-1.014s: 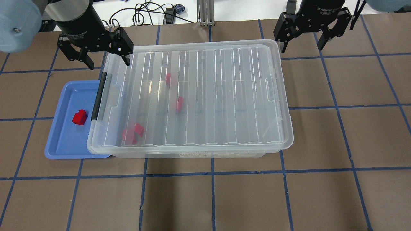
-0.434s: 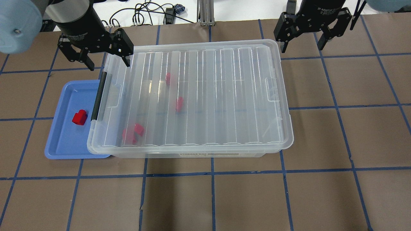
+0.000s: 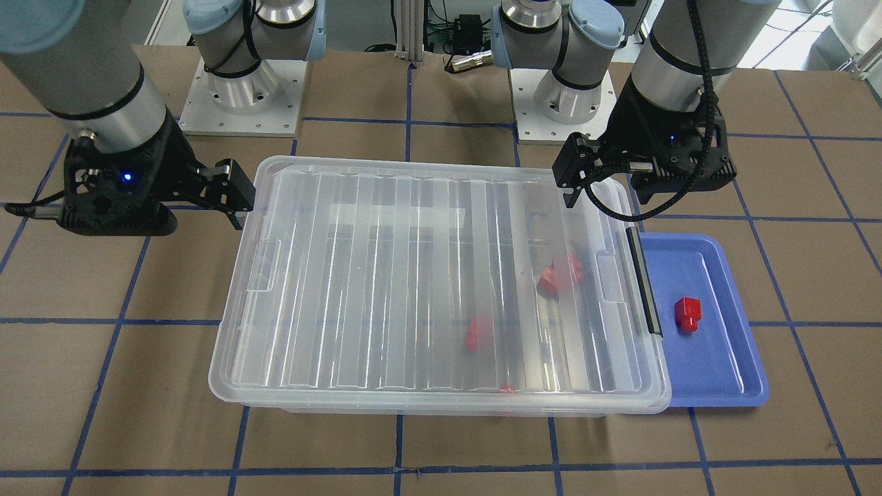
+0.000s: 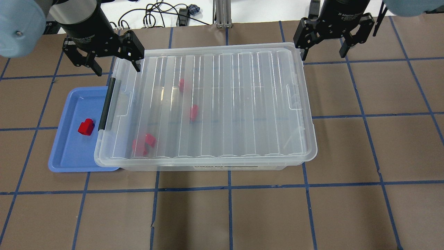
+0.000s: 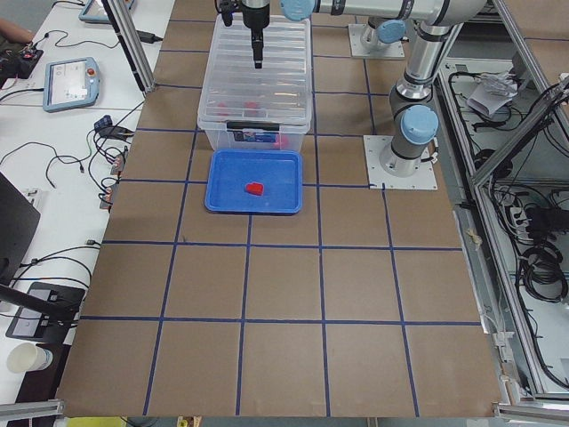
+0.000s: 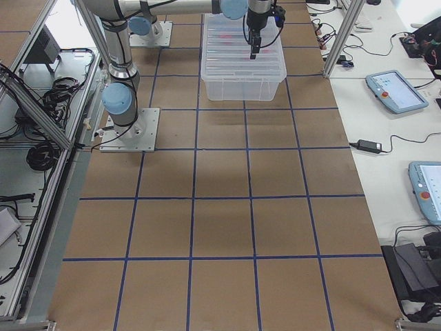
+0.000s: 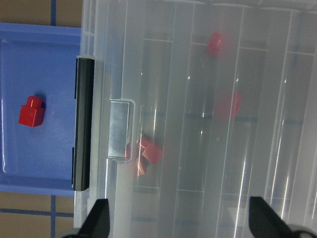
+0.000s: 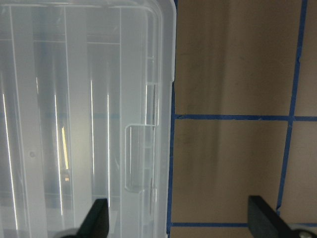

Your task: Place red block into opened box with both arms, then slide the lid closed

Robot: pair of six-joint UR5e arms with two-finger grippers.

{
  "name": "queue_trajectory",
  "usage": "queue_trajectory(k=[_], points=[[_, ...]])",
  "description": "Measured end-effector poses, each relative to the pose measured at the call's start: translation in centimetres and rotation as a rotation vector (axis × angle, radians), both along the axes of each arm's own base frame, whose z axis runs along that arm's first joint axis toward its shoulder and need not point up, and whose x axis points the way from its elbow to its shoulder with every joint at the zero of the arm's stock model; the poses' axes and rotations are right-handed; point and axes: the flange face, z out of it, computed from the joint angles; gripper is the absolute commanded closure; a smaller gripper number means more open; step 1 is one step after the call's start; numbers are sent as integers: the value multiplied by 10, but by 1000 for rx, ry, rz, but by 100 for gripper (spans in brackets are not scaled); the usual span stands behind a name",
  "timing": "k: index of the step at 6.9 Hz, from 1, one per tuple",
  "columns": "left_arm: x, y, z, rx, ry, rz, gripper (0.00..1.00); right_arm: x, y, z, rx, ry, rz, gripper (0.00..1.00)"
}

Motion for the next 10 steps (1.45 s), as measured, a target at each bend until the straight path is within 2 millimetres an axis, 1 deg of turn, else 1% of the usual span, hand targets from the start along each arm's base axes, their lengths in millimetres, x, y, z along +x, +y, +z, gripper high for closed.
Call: queue_trajectory(k=[1,2,3,4,5,8,10], points=[[0,0,1,-2,0,0,0,0,-7,-33,-10,3,4,0],[0,0,2,-3,0,1,0,-1,-8,-70,-28,11,10,0],[0,-1,2,-4,0,1,0,-2,-5,-96,-45,16,13,0],[0,-1,2,-5,-1,1,0,-3,-1,-109,-49,24,19,0],[0,0,3,-6,-1,1,0,-7,1,-115,-45,42,28,0],[2,1,5,-8,-1,-2,0,-22,2,-123,-25,88,39,0],[12,0,1,-2,-5,-19,0,-46,-3,-125,-17,120,22,0]])
